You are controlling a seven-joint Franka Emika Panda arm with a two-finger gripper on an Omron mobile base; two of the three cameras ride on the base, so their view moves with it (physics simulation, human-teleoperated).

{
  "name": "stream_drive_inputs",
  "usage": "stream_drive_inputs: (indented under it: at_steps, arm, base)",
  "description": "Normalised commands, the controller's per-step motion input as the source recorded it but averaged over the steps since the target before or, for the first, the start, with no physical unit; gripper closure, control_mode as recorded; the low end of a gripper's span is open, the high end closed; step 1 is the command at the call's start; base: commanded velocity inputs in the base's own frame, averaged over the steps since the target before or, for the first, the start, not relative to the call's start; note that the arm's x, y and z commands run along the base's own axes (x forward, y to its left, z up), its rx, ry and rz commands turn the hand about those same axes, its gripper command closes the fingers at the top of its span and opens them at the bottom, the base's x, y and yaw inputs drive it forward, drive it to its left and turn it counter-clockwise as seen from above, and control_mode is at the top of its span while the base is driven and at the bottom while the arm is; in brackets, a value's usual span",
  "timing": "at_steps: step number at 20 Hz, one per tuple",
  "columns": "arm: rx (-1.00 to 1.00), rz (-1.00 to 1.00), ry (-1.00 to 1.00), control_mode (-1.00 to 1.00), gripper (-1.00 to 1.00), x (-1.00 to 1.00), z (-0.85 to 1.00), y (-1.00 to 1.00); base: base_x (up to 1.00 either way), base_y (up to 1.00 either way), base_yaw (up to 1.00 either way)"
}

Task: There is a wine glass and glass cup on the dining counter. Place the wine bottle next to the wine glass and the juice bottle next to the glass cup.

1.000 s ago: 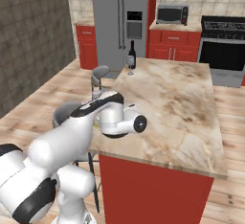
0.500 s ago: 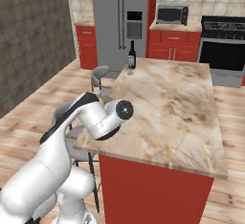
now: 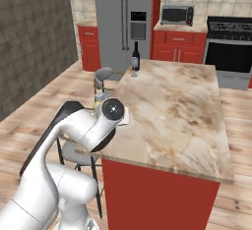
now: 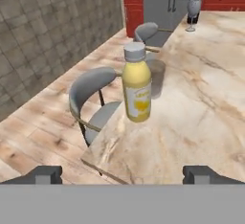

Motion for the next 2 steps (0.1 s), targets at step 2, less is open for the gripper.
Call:
stream_drive_inputs:
  at_steps: [2]
  arm:
    - [-0.01,-0.15,0.0,-1.0,-1.0,-0.67,0.15,0.0]
  base:
    - [0.0,0.0,0.0]
